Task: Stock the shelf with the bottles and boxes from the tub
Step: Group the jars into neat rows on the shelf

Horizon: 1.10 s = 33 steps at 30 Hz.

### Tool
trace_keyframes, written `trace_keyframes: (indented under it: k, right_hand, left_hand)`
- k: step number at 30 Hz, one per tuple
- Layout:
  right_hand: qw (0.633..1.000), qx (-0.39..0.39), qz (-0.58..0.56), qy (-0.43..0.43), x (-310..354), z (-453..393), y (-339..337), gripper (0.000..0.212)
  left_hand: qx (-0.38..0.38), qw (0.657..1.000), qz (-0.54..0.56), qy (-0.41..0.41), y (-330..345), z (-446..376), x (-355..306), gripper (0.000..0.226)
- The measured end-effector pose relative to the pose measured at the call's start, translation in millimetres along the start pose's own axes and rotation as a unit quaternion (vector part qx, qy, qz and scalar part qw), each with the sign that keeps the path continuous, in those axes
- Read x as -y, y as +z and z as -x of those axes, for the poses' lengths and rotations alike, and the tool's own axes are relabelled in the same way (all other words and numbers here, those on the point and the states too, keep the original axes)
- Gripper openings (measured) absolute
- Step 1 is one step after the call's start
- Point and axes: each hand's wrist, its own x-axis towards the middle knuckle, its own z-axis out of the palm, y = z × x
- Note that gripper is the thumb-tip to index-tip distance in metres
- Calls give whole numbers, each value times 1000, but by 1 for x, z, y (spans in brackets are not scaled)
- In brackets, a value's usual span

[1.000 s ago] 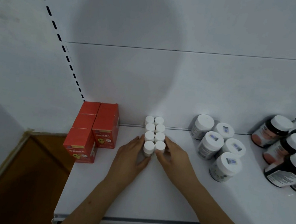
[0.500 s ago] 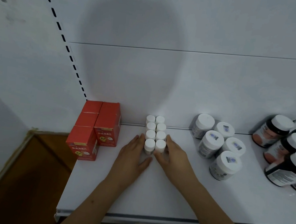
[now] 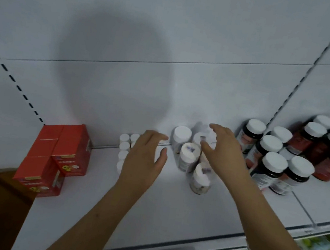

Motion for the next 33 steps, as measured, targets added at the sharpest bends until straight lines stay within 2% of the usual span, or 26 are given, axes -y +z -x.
trace_keyframes:
  k: [2,3,6,8,10,12,15,17,20,23,26,29,33]
  right_hand:
    - [995,85,36,39,-7,-24,-5,53]
    - [991,120,41,49,-7,-34,-6,54]
    - [971,223,76,51,-3,-53,-6,58]
    - [959,265,95,42,-6,-63,0,52]
    - [959,263,99,35,-11,-70,5,34]
    - [969,225,98,26,-16,-74,3,31]
    - [992,116,30,39,-21,-81,-1,24]
    - [992,115,25,45,-22,-81,1,25]
    - [984,173,23,42,-27,-72,10,35]
    - [986,161,-7,48,-31,-62,4,41]
    - [990,135,-24,43,-42,-48,-10,55]
    - [983,180,-20,19,-59,-28,-21,52]
    - [968,247,-45,-12,-77,-10,-27,48]
  left_hand:
    - [85,996,-23,12,20,-27,-1,30]
    - [120,992,-26,-11,29,-39,-2,34]
    - [173,972,-3,-161,51,-67,-3,40]
    - [180,958,7,-224,61,-77,0,37]
    - [188,952,16,-241,68,-81,4,36]
    - [181,949,38,-255,71,-82,6,37]
    - [171,936,88,-295,71,-81,4,38]
    - [174,926,115,-314,69,-80,-1,38]
    - [170,918,143,-329,68,-77,-2,41]
    - [167,916,136,-339,62,-69,-3,49]
    - [152,940,52,-301,52,-53,-8,52]
    - [150,955,61,-248,42,-35,-14,45]
    - [209,958,76,-181,39,-23,-13,42]
